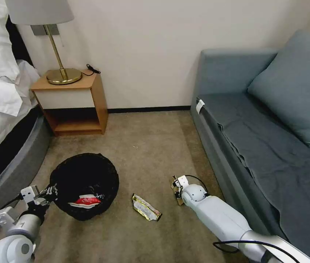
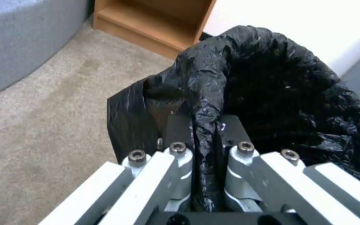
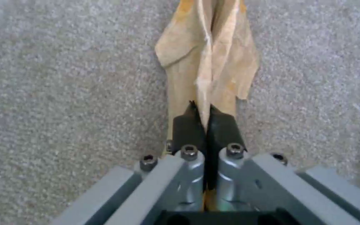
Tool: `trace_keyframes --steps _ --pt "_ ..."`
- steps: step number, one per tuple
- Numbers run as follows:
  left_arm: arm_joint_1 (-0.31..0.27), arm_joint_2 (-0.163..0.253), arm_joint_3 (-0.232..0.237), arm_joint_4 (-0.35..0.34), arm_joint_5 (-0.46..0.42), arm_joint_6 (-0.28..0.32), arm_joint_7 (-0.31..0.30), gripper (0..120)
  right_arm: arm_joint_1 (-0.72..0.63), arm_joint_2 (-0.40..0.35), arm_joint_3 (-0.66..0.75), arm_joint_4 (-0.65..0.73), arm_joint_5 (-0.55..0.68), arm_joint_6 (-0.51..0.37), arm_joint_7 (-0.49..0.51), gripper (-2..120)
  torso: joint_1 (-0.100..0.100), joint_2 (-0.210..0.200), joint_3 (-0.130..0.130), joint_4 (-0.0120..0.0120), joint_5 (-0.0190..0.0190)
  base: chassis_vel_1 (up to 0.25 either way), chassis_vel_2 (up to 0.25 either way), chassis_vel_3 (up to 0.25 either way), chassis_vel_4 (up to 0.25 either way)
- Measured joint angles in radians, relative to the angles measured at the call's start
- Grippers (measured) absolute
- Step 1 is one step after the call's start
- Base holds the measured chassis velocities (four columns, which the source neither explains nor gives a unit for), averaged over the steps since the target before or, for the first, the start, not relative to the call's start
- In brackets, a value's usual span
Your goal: Pick up the trash bin, then pick up the garbage on the floor and place it into the trash bin.
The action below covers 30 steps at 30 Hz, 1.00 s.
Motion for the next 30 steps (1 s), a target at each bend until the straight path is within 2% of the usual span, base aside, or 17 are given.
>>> trace_keyframes --steps 4,8,10,12,14,16,20,22,25,30 --pt "0.001 -0.004 0.004 0.000 0.000 0.000 0.000 5 -0.007 -0.024 0.007 0.072 0.037 -0.004 0.040 0 0.000 0.000 0.000 0.0000 0.0000 0.000 0.000 0.000 0.000" --pt "0.009 -0.009 0.014 -0.003 0.003 0.001 0.000 5 0.000 -0.077 0.015 0.268 0.120 -0.010 0.115 0 0.000 0.000 0.000 0.0000 0.0001 0.000 0.000 0.000 0.000" --pt "0.010 -0.009 0.015 -0.003 0.005 0.000 0.000 5 0.004 -0.089 0.015 0.310 0.135 -0.007 0.128 0 0.000 0.000 0.000 0.0001 0.0000 0.000 0.000 0.000 0.000" --pt "0.012 -0.010 0.017 -0.003 0.014 -0.009 0.010 5 0.010 -0.117 0.010 0.393 0.149 0.029 0.157 0 0.000 0.000 0.000 0.0001 -0.0002 0.000 0.000 0.000 0.000" --pt "0.012 -0.010 0.017 -0.003 0.015 -0.010 0.011 5 0.010 -0.120 0.009 0.403 0.149 0.036 0.161 0 0.000 0.000 0.000 0.0000 0.0000 0.000 0.000 0.000 0.000" --pt "0.014 -0.011 0.022 -0.005 0.016 -0.011 0.011 5 0.010 -0.135 0.003 0.485 0.151 0.103 0.194 0 0.000 0.000 0.000 -0.0002 -0.0001 0.000 0.000 0.000 0.000" --pt "0.018 -0.011 0.025 -0.010 0.017 -0.009 0.010 5 0.011 -0.137 -0.008 0.555 0.175 0.176 0.204 0 0.000 0.000 0.000 -0.0001 0.0000 0.000 0.000 0.000 0.000" --pt "0.023 -0.011 0.029 -0.020 0.016 -0.004 0.008 5 0.035 -0.130 -0.042 0.662 0.242 0.267 0.205 0 0.000 0.000 0.000 -0.0001 -0.0002 0.000 0.000 0.000 0.000" --pt "0.024 -0.012 0.031 -0.026 0.016 -0.003 0.008 5 0.057 -0.115 -0.070 0.719 0.276 0.301 0.207 0 0.000 0.000 0.000 0.0000 -0.0001 0.000 0.000 0.000 0.000" --pt "0.027 -0.015 0.030 -0.042 0.016 0.003 0.006 5 0.134 -0.043 -0.191 0.836 0.337 0.342 0.211 0 0.000 0.000 0.000 0.0002 -0.0002 0.000 0.000 0.000 0.000"
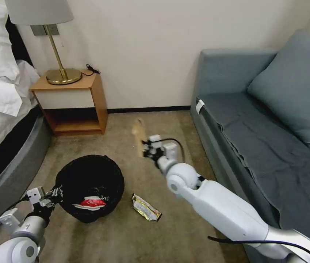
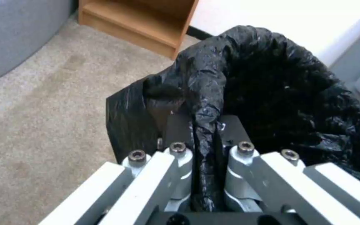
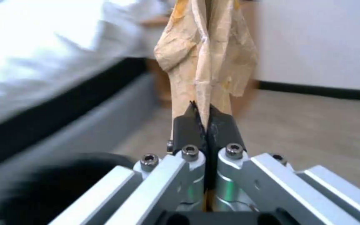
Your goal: Pick up the trash bin, then pick up the garbage on the floor and place it into the trash bin.
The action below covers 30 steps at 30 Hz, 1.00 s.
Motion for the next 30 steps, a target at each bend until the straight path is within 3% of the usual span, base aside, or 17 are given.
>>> trace_keyframes --steps 5,24,29,30 --pt "0.003 -0.002 -0.007 -0.006 -0.006 0.003 -0.001 5 0.022 0.049 -0.092 0.034 0.007 0.007 -0.009 0 0.000 0.000 0.000 -0.0001 -0.0001 0.000 0.000 0.000 0.000" --pt "0.006 -0.008 -0.017 -0.018 -0.018 0.012 -0.001 5 -0.060 0.057 -0.228 0.013 -0.124 0.001 -0.074 0 0.000 0.000 0.000 -0.0002 0.0001 0.000 0.000 0.000 0.000" --pt "0.006 -0.013 -0.013 -0.021 -0.022 0.016 -0.001 5 -0.073 0.058 -0.249 0.000 -0.162 0.000 -0.076 11 0.000 0.000 0.000 -0.0003 0.0001 0.000 0.000 0.000 0.000" --pt "0.006 -0.013 -0.011 -0.022 -0.023 0.017 -0.001 5 -0.080 0.059 -0.251 -0.007 -0.188 -0.001 -0.076 21 0.000 0.000 0.000 -0.0002 0.0001 0.000 0.000 0.000 0.000"
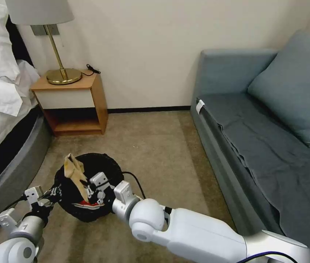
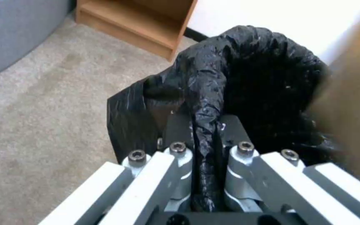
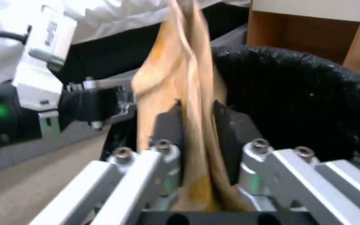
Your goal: Pick up the trash bin, then pick up the garbage on the floor and place it into the trash bin.
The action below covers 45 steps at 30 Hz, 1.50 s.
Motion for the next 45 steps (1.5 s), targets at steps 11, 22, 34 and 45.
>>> trace_keyframes --steps 11,22,34,45 --pt "-0.007 0.003 0.002 0.011 0.003 0.004 -0.002 5 -0.018 -0.009 0.044 0.006 -0.042 -0.009 -0.002 62 0.000 0.000 0.000 0.0000 0.0001 0.000 0.000 0.000 0.000" --pt "-0.018 0.007 -0.051 0.057 0.017 -0.010 -0.011 5 -0.072 -0.077 0.240 -0.007 -0.064 -0.014 0.028 98 0.000 0.000 0.000 0.0000 0.0001 0.000 0.000 0.000 0.000" --pt "-0.024 0.033 -0.082 0.075 -0.014 -0.010 -0.010 5 -0.210 -0.147 0.308 -0.069 0.065 -0.269 0.122 100 0.000 0.000 0.000 -0.0002 0.0002 0.000 0.000 0.000 0.000" --pt "-0.019 0.036 -0.072 0.070 -0.025 -0.013 -0.005 5 -0.224 -0.132 0.336 -0.133 0.263 -0.478 0.139 100 0.000 0.000 0.000 0.0001 0.0001 0.000 0.000 0.000 0.000"
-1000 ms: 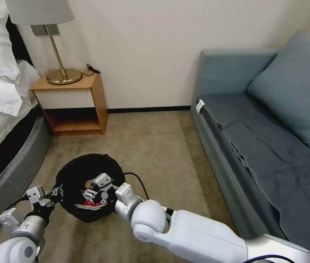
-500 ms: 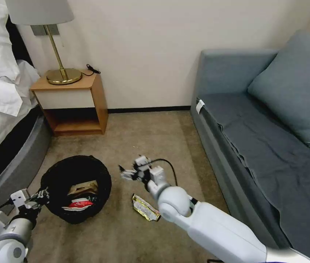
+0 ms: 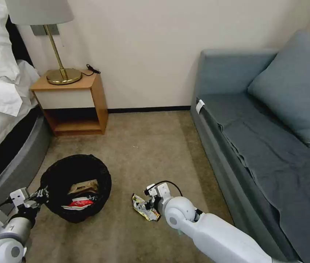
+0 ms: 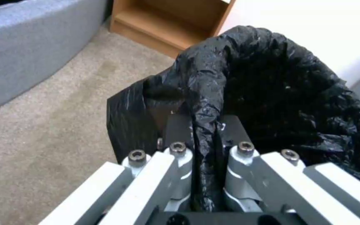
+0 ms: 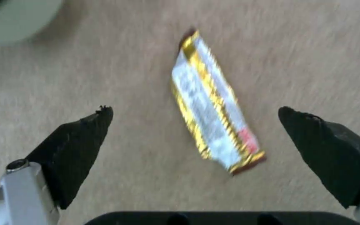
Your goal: Pick up the trash bin, then pick up the garbage on the floor and place it into the trash bin.
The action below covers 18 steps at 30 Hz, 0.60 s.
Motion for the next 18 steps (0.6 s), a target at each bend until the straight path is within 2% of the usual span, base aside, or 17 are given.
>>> trace_keyframes --steps 9,12,18 --pt "0.001 0.003 0.006 0.006 -0.006 -0.009 0.004 5 -0.084 0.023 0.061 -0.123 -0.038 0.011 -0.099 100 0.000 0.000 0.000 -0.0002 0.0000 0.000 0.000 0.000 0.000" --pt "0.002 0.008 0.006 0.009 -0.007 -0.013 0.006 5 -0.096 0.038 0.072 -0.178 -0.119 0.060 -0.161 100 0.000 0.000 0.000 -0.0001 0.0000 0.000 0.000 0.000 0.000" --pt "0.003 0.010 0.006 0.008 -0.012 -0.014 0.009 5 -0.094 0.048 0.056 -0.237 -0.241 0.129 -0.221 100 0.000 0.000 0.000 -0.0001 0.0000 0.000 0.000 0.000 0.000"
